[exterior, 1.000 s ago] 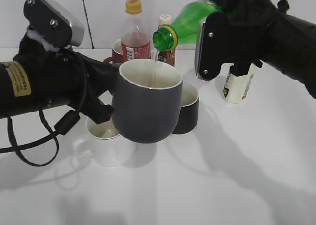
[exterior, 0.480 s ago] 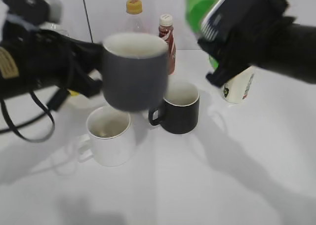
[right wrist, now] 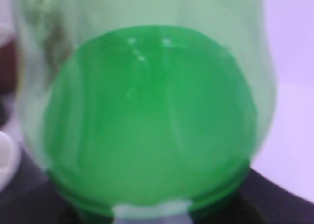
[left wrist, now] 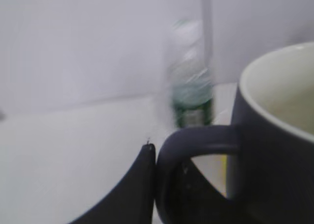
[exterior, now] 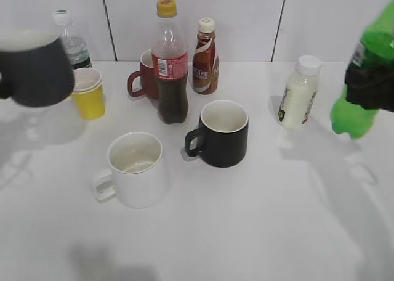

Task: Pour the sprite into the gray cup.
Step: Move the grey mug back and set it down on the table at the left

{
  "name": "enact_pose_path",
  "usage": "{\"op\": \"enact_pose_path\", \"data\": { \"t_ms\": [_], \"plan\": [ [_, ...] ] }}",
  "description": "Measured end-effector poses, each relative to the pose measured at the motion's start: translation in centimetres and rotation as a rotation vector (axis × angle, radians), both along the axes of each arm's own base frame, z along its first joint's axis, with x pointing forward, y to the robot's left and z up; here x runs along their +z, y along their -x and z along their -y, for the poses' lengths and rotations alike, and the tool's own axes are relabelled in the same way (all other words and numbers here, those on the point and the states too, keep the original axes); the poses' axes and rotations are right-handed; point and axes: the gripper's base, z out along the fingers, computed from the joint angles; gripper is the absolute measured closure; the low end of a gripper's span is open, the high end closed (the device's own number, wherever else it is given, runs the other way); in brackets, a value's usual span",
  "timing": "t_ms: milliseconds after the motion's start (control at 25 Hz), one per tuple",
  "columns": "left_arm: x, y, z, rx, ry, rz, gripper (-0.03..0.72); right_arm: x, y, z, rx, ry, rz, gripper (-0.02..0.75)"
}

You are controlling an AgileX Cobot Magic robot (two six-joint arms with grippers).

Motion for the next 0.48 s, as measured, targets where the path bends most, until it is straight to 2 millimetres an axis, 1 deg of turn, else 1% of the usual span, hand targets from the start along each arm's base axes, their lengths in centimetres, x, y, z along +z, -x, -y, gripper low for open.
{"op": "enact_pose_path", "data": {
  "t_ms": [40, 120, 280, 480],
  "plan": [
    [-0.8, -0.3, -0.6, 0.029, 0.006, -0.009, 0.636, -0.5, 0.1, 0.5, -0.009, -0.007, 0.005, 0.363],
    [-2.5, -1.1, -1.2, 0.056, 0.012, -0.005, 0.636, -1.3, -0.1, 0.9, -0.019, -0.013, 0.003, 0.363],
    [-5.8, -2.2, -1.2, 0.050, -0.015, -0.004, 0.636, -2.5, -0.7, 0.9, -0.015, -0.018, 0.004, 0.363],
    [-9.5, -2.8, -1.2, 0.050, -0.023, -0.036, 0.636, -3.1, -1.1, 0.7, 0.011, -0.011, 0.027, 0.363]
  ]
}}
